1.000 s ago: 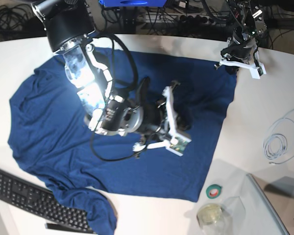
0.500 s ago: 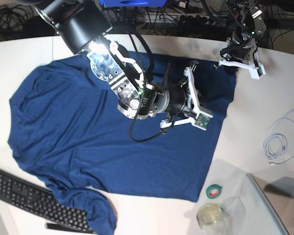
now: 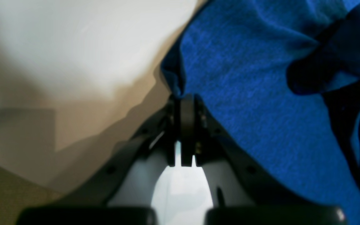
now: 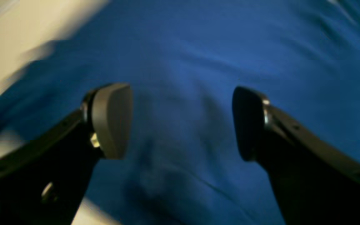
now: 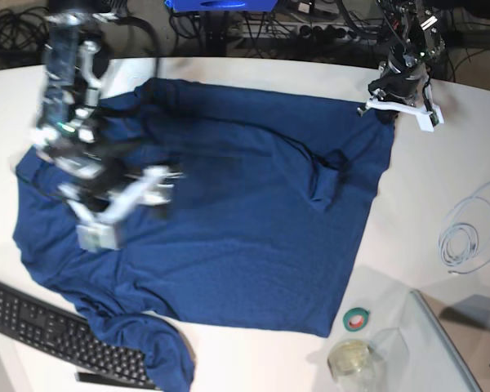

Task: Layout the t-shirt on the table in an organized manner, then fold the t-shirt properly
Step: 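Sweep the right gripper across the shirt middle to smooth wrinkles, then grasp the shirt corner with the right gripper and pull it away from the left gripper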

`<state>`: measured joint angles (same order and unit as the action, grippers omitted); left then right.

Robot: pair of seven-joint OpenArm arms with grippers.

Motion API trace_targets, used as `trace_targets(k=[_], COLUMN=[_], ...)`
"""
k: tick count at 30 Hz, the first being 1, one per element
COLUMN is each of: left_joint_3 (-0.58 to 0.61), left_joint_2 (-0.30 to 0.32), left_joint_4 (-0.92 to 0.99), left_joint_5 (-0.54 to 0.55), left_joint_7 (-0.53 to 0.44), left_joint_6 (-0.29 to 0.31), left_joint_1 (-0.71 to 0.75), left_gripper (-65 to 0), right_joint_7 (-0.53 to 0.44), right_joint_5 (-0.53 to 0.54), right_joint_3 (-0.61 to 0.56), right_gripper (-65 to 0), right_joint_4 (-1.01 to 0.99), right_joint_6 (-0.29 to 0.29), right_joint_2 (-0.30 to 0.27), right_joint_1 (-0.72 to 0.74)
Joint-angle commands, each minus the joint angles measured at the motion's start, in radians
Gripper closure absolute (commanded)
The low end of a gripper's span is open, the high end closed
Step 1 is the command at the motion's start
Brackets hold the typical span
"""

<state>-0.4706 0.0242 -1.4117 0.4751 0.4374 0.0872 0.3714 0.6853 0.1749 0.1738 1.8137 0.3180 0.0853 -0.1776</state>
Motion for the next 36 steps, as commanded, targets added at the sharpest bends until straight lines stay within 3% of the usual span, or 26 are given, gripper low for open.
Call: trace_targets(k=[1,4,8,12,16,21,27,30,35,36], left_joint_3=[-0.003,0.006,0.006,0.006,0.008,0.008,0.008,0.008,0.008,0.008], left_joint_2=[0.009,0.023,0.027,0.03,0.029,0.027,0.027,0.027,0.027,0.027], left_joint_4=[-0.011,-0.011,-0.011,-0.011,-0.021,-0.053,-0.065,-0.065,-0.076,-0.091], left_joint_5=[-0.003,-0.003,-0.003,-0.005,-0.085,-0.115,-0.123,-0.123,-0.123,-0.123], left_joint_7=[0.001,0.001,0.001,0.001,0.001,0.001,0.001,0.001,0.001,0.001], left_joint_6=[0.0,0.0,0.0,0.0,0.001,0.003,0.003,0.003,0.004,0.004], left_joint_1=[0.005,0.005,0.004,0.005,0.005,0.018,0.019,0.019,0.03,0.044], left_gripper=[0.0,0.0,0.0,0.0,0.0,0.0,0.0,0.0,0.0,0.0], right_joint_7=[-0.008,-0.002,-0.006,-0.008,-0.009,0.0,0.001,0.0,0.003,0.018], right_joint_5=[0.019,0.041,0.223,0.268,0.268,0.268,0.268,0.266,0.268,0.268], right_joint_3=[0.085,0.346,0.576,0.629,0.662,0.652,0.651,0.62,0.622,0.623], right_gripper=[-47.3,-47.4,-47.1,-47.0,-47.1,-46.7,-46.4,-37.5,-2.4,0.0], right_joint_4=[0.016,-0.022,-0.196,-0.329,-0.411,-0.47,-0.509,-0.559,-0.55,-0.526], right_joint_6=[0.013,0.014,0.014,0.014,0.019,0.135,0.189,0.226,0.231,0.228], right_joint_2=[0.026,0.043,0.012,-0.034,-0.048,-0.04,-0.025,-0.026,-0.034,-0.034], right_joint_1=[-0.015,-0.044,-0.038,-0.02,-0.004,0.003,0.011,0.023,0.019,0.002])
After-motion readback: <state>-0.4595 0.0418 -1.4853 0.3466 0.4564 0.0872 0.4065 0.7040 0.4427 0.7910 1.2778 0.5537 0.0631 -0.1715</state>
